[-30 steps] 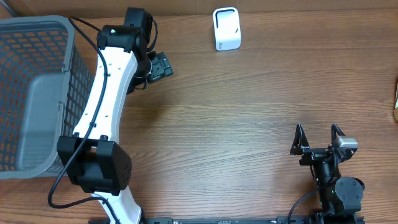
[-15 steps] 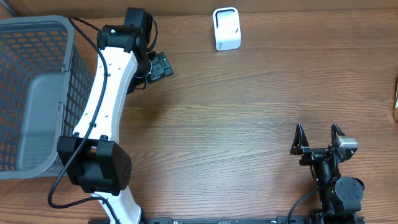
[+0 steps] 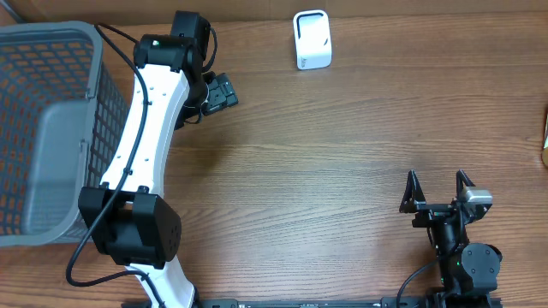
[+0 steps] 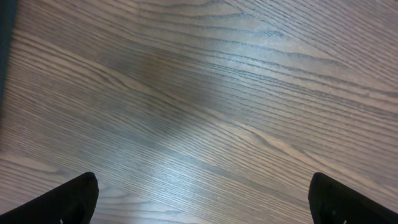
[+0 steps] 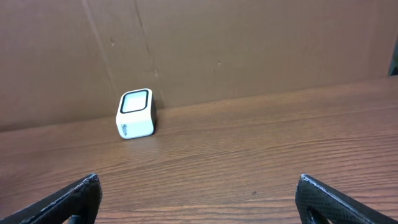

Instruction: Scan the item barcode

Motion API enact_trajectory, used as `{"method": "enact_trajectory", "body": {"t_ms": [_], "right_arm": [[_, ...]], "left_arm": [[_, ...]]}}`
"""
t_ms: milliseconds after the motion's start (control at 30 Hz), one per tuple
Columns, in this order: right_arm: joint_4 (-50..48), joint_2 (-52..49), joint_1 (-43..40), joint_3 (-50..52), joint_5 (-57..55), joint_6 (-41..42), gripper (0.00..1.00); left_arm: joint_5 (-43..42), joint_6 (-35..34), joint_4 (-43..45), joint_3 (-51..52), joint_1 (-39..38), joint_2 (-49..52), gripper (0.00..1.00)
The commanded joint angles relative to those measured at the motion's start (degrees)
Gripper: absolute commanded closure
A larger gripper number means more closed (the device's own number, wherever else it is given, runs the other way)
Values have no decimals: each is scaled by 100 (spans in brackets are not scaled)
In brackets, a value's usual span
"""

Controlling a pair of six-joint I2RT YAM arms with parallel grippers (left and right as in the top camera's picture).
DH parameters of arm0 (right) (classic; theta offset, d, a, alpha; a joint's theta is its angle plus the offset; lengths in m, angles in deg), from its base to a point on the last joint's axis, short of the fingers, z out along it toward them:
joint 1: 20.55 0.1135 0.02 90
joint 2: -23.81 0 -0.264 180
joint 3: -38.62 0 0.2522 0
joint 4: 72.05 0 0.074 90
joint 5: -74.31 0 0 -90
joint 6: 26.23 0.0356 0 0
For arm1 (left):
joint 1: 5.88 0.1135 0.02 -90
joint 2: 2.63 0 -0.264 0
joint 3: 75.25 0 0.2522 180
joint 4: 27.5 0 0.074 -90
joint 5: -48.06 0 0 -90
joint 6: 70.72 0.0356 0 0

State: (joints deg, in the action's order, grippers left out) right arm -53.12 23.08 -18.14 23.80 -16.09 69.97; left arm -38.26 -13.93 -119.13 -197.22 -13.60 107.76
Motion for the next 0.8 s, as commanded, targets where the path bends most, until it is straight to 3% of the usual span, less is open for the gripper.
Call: {"method": "enact_trajectory", "body": {"t_ms": [0, 233, 400, 600, 767], "right_arm": [[-35, 57, 48, 61, 4, -24, 0], [-35, 57, 48, 61, 4, -24, 0], [-35, 57, 48, 61, 4, -24, 0], [-35, 57, 48, 61, 4, -24, 0], [-35, 57, 48, 61, 4, -24, 0]], "left_arm": [[275, 264, 35, 22, 52, -52, 0], [271, 396, 463, 98, 52, -527, 0], [177, 999, 1329, 765, 52, -1191, 0], [50, 1725, 2402, 2603, 52, -2402, 0], [74, 1956, 3952, 4843, 59, -4155, 0]]}}
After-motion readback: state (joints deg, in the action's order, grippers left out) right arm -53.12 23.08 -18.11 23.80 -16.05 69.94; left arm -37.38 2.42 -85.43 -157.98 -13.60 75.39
